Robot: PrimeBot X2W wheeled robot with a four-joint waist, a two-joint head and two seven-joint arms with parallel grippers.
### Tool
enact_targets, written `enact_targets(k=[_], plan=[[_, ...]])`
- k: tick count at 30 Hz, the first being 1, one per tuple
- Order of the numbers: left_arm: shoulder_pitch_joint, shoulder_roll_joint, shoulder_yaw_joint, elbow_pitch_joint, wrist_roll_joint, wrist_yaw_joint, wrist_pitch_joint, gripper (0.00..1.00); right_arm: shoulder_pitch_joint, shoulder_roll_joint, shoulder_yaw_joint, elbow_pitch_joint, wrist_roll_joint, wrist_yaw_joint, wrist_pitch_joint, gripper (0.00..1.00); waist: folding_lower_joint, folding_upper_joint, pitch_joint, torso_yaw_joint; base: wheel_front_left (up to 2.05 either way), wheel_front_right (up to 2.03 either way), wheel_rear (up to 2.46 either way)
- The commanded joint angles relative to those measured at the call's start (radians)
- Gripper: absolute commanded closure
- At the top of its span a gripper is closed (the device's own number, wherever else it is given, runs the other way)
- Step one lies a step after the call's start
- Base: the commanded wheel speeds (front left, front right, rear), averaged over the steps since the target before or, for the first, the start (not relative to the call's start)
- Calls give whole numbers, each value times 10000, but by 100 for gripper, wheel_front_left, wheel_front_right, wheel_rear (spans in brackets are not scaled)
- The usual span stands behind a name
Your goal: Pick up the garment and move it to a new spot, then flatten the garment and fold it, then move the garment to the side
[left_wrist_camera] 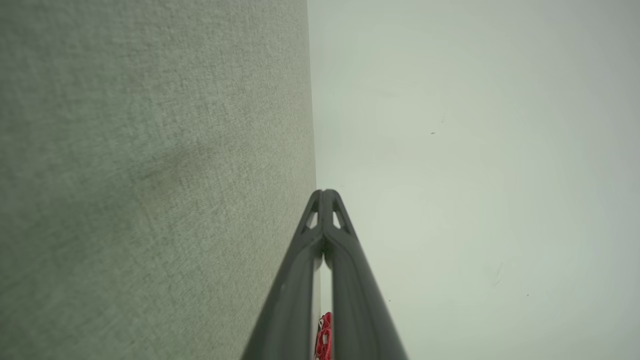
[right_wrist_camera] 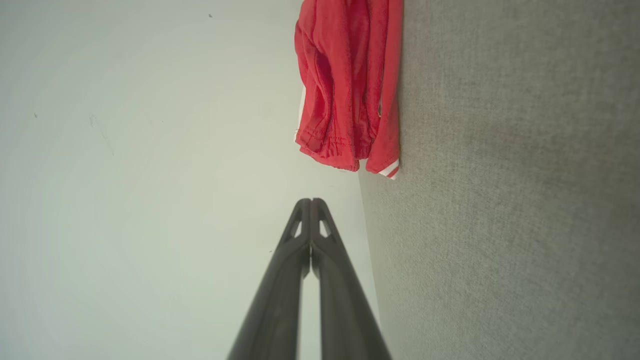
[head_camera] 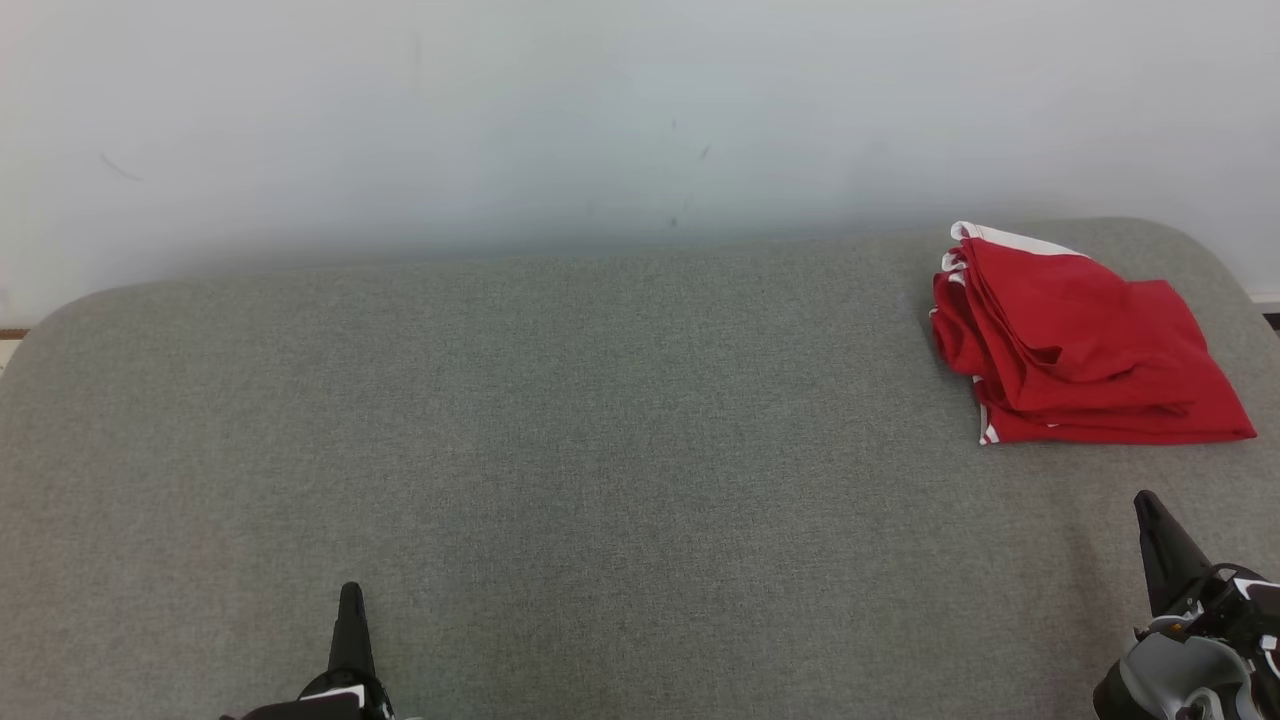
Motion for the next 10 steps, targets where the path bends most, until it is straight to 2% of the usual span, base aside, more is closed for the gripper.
enact_targets(k=[1, 10], plan=[[-33, 8, 14, 34, -18, -24, -20, 100, -61, -9, -2, 11, 14, 4, 21, 100, 0, 0, 0, 0, 0, 0, 0], [-33, 8, 15, 33, -18, -24, -20, 100, -61, -9, -4, 11, 12, 4, 22, 100, 0, 0, 0, 0, 0, 0, 0]])
